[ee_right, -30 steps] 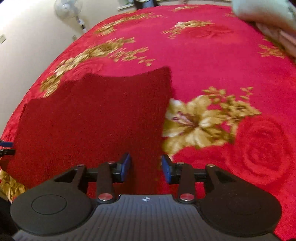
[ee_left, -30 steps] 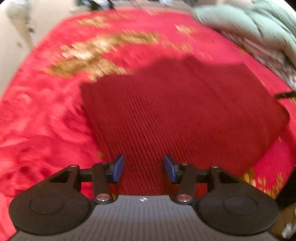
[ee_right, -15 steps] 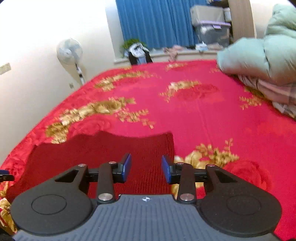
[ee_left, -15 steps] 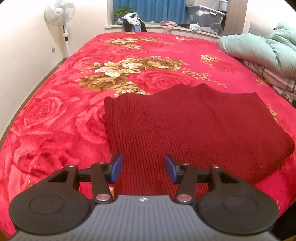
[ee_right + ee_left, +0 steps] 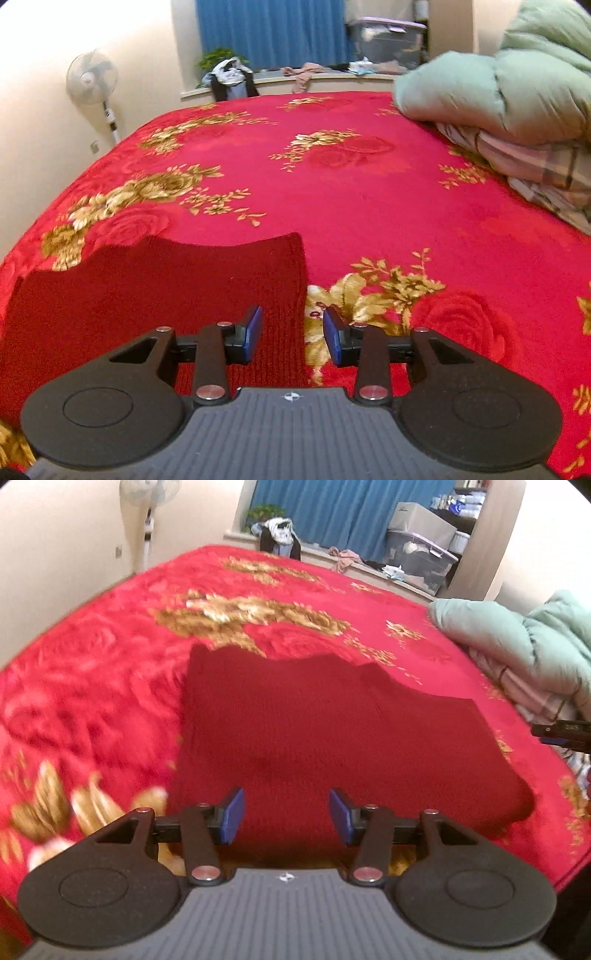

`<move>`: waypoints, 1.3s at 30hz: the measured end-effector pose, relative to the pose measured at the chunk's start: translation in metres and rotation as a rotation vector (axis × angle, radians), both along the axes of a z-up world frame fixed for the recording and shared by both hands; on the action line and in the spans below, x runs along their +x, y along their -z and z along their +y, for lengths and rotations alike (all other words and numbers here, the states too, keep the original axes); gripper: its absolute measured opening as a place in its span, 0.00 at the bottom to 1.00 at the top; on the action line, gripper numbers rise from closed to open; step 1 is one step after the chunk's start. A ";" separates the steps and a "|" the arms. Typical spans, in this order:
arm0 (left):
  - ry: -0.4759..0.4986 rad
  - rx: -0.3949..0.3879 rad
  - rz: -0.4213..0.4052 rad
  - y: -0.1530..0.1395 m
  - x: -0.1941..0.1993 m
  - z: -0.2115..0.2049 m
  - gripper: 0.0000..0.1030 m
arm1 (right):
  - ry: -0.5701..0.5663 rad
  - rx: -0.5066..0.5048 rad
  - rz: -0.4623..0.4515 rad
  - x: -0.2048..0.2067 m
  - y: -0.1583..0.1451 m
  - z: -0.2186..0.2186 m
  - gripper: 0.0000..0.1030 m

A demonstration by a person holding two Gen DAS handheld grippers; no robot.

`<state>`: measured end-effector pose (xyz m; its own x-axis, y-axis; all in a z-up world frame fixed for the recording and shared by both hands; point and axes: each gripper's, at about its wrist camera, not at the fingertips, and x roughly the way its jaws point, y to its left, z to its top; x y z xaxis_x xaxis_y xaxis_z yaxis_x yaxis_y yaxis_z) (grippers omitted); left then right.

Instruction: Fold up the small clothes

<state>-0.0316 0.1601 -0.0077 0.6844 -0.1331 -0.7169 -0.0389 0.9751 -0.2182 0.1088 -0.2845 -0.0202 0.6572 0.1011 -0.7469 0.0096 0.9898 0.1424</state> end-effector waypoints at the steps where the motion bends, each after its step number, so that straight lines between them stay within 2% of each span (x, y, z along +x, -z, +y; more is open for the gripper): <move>1: -0.008 -0.022 0.013 0.004 -0.003 0.000 0.60 | 0.001 0.000 -0.001 0.001 -0.001 -0.001 0.37; 3: -0.032 -0.060 0.046 0.013 -0.005 0.000 0.68 | 0.004 0.004 -0.004 0.002 -0.002 -0.003 0.37; 6: -0.093 -0.134 0.113 0.031 -0.004 0.006 0.69 | 0.007 0.028 -0.010 0.004 -0.004 -0.008 0.37; 8: -0.148 -0.212 0.157 0.043 -0.002 0.013 0.69 | 0.012 0.035 -0.014 0.005 -0.005 -0.013 0.37; 13: -0.287 -0.368 0.215 0.065 0.005 0.036 0.70 | 0.033 0.040 -0.003 0.010 -0.004 -0.021 0.37; 15: -0.329 -0.414 0.222 0.072 0.007 0.045 0.74 | 0.040 0.041 0.002 0.011 -0.003 -0.025 0.37; 23: -0.448 -0.513 0.188 0.081 0.015 0.065 0.74 | 0.059 0.039 0.004 0.011 -0.002 -0.033 0.37; 29: -0.499 -0.531 0.171 0.084 0.025 0.066 0.76 | 0.068 0.034 0.007 0.011 -0.002 -0.034 0.37; 31: -0.532 -0.528 0.160 0.083 0.029 0.064 0.71 | 0.069 0.033 0.007 0.011 -0.001 -0.035 0.37; 32: -0.541 -0.512 0.162 0.083 0.030 0.064 0.64 | 0.070 0.032 0.007 0.011 -0.001 -0.035 0.37; 35: -0.520 -0.453 0.142 0.075 0.032 0.060 0.24 | 0.073 0.031 0.008 0.010 -0.001 -0.037 0.37; 36: -0.504 -0.413 0.131 0.066 0.034 0.057 0.19 | 0.076 0.033 0.009 0.010 -0.001 -0.038 0.37; 39: -0.426 -0.227 0.075 0.027 0.044 0.030 0.17 | 0.086 0.043 0.003 0.008 -0.003 -0.043 0.37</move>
